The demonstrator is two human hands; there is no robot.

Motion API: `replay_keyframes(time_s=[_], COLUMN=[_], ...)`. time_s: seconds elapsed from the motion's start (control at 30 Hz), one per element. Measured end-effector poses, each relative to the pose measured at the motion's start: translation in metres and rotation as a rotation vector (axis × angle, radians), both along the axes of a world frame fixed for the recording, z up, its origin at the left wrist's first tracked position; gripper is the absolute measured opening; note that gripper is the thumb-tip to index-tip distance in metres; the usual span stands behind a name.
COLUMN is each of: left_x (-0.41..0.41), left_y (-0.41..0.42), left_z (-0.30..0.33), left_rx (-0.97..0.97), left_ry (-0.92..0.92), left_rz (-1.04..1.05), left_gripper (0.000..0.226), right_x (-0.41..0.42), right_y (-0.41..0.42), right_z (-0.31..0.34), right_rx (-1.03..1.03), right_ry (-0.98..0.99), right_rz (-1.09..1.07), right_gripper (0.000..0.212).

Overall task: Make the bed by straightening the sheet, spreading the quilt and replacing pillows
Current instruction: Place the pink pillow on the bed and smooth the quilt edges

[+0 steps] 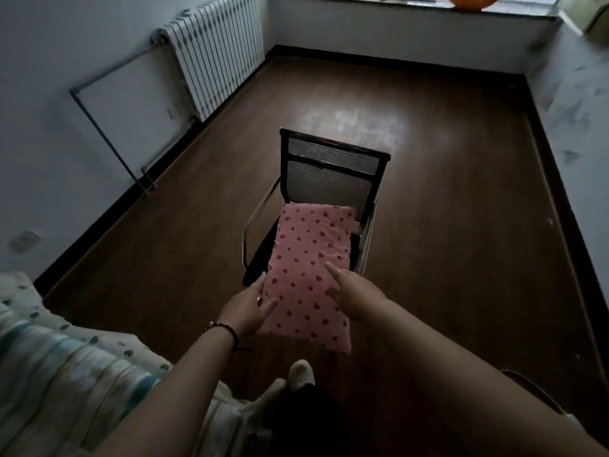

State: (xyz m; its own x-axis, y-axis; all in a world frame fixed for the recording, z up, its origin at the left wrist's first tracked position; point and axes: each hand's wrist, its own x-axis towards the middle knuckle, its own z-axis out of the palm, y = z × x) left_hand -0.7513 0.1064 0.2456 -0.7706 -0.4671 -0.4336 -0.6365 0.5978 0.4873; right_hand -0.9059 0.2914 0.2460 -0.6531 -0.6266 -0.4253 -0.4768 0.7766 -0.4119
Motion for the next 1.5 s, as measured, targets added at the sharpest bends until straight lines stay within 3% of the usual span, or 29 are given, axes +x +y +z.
replay_keyframes(time_s=[0.3, 0.5, 0.63, 0.83, 1.03, 1.13, 1.23, 1.33, 1.43, 1.5], left_x=[-0.152, -0.211, -0.231, -0.265, -0.289, -0.287, -0.291, -0.290, -0.282, -0.273], left_y=[-0.081, -0.111, -0.123, -0.141, -0.148, -0.144, -0.125, -0.109, -0.107, -0.112], left_z=[-0.068, -0.151, -0.209, -0.290, -0.354, -0.374, -0.377, -0.363, -0.327, -0.299], left_rx=[0.116, 0.269, 0.350, 0.375, 0.373, 0.395, 0.537, 0.601, 0.727, 0.816], left_ry=[-0.039, -0.158, -0.228, -0.297, -0.240, -0.311, -0.220, -0.077, 0.115, 0.229], left_rz=[0.027, 0.178, 0.312, 0.420, 0.576, 0.675, 0.719, 0.797, 0.886, 0.990], left_gripper=[0.074, 0.073, 0.076, 0.079, 0.085, 0.077, 0.043, 0.033, 0.021, 0.029], right_x=[-0.119, -0.187, -0.216, -0.252, -0.265, -0.261, -0.254, -0.245, -0.243, -0.243], right_y=[-0.098, -0.127, -0.131, -0.124, -0.147, -0.151, -0.158, -0.163, -0.165, -0.169], right_z=[-0.085, -0.167, -0.229, -0.340, -0.368, -0.378, -0.376, -0.350, -0.314, -0.284], right_rx=[0.025, 0.106, 0.165, 0.109, 0.048, 0.159, 0.050, -0.100, -0.191, -0.214], right_ry=[-0.180, -0.399, -0.514, -0.639, -0.613, -0.677, -0.704, -0.695, -0.671, -0.659], right_rz=[-0.020, -0.280, -0.479, -0.598, -0.738, -0.819, -0.869, -0.880, -0.862, -0.818], right_gripper=[0.066, 0.066, 0.074, 0.083, 0.112, 0.099, 0.072, 0.041, 0.040, 0.036])
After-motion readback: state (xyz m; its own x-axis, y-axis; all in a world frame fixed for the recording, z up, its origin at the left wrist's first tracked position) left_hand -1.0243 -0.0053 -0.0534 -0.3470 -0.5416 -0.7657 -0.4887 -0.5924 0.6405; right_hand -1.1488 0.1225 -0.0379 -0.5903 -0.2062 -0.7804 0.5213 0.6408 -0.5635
